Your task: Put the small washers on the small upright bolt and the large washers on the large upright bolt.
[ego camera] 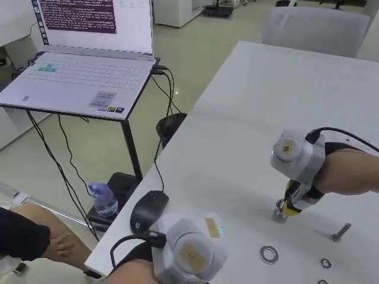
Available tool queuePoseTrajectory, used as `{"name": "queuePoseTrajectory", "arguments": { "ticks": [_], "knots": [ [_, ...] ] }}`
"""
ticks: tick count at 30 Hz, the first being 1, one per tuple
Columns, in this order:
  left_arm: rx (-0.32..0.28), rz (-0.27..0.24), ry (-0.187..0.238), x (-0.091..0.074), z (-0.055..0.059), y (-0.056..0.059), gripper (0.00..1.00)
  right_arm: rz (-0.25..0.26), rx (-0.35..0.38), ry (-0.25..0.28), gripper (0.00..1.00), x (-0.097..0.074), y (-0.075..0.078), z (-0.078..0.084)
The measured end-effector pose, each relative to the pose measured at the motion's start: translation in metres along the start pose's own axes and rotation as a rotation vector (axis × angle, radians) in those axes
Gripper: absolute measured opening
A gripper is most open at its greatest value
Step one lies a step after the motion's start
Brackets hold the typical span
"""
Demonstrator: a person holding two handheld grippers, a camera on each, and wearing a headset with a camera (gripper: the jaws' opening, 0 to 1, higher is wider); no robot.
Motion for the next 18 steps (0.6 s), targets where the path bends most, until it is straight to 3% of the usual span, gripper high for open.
{"name": "queuePoseTrajectory", "arguments": {
  "ticks": [18],
  "knots": [
    [-0.012, -0.005, 0.003, -0.001, -0.001, -0.002, 0.77, -0.009, 0.016, -0.020, 0.22, 0.020, 0.002, 0.002]
  ]
}}
Point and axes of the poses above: the centre of the closed fingertips' face, and the gripper's own axes: x roughly forward along the fingers, y roughly to its right, z roughly out of its underside, the point moved 2 cm from there along -x, roughly backward along the fingers, and after that the axes turned 4 degrees about -x, right-handed, at the moved point
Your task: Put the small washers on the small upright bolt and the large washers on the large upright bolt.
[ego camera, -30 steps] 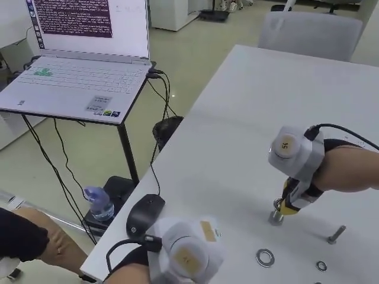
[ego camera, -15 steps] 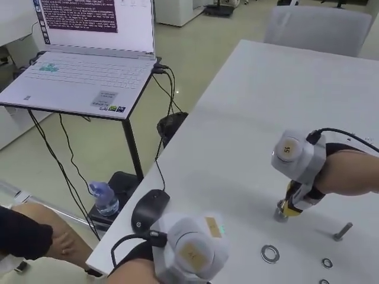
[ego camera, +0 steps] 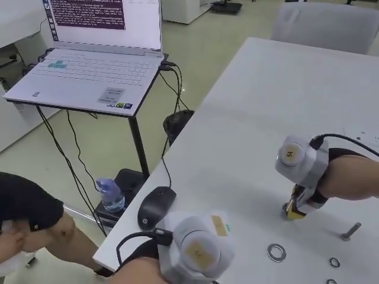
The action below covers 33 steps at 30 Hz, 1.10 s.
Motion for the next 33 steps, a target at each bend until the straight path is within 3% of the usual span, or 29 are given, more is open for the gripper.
{"name": "queuePoseTrajectory", "arguments": {
  "ticks": [33],
  "knots": [
    [0.010, 0.003, -0.007, -0.0019, 0.0013, 0.0052, 0.75, 0.012, 0.000, 0.027, 0.25, 0.0059, 0.0003, 0.0003]
  ]
}}
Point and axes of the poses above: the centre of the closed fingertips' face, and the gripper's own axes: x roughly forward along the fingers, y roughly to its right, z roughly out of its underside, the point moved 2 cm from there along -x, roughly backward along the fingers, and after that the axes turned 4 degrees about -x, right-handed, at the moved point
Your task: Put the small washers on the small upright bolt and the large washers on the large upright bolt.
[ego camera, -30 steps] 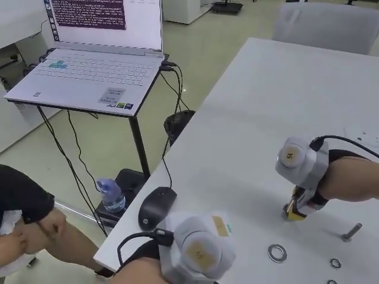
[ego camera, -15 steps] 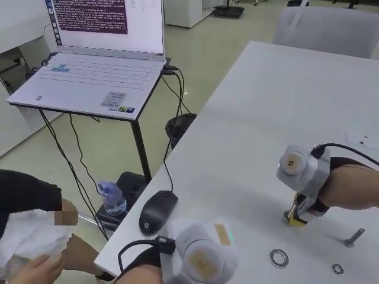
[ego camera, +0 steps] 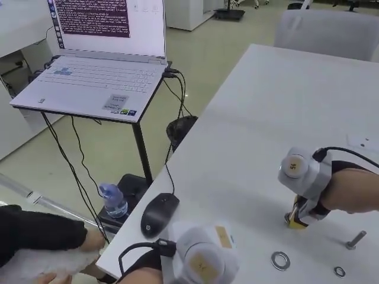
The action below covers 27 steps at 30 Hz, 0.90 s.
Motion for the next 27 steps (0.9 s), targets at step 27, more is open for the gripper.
{"name": "queuePoseTrajectory", "arguments": {
  "ticks": [27],
  "knots": [
    [0.023, -0.012, 0.019, -0.004, -0.006, 0.001, 0.76, 0.051, -0.014, 0.081, 0.32, -0.048, -0.008, 0.008]
  ]
}}
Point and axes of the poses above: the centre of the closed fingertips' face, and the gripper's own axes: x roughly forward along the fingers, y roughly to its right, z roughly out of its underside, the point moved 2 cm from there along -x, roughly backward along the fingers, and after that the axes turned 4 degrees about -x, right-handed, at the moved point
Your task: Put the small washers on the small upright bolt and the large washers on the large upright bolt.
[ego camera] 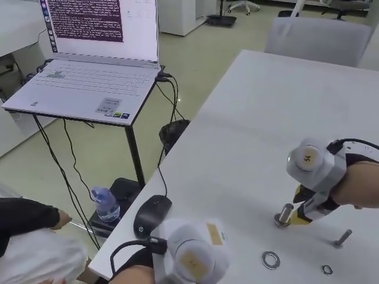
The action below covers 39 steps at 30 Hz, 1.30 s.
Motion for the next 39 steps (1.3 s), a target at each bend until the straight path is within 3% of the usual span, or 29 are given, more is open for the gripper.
{"name": "queuePoseTrajectory", "arguments": {
  "ticks": [11, 24, 39],
  "knots": [
    [0.003, -0.009, -0.001, -0.004, 0.001, 0.001, 0.76, 0.003, 0.013, 0.015, 0.31, -0.007, -0.022, 0.004],
    [0.004, -0.014, 0.003, -0.006, 0.001, 0.000, 0.77, -0.001, 0.039, 0.072, 0.30, -0.017, -0.049, -0.004],
    [0.014, -0.008, 0.009, -0.006, 0.003, 0.002, 0.76, -0.031, 0.022, 0.102, 0.30, -0.007, -0.076, -0.013]
  ]
}}
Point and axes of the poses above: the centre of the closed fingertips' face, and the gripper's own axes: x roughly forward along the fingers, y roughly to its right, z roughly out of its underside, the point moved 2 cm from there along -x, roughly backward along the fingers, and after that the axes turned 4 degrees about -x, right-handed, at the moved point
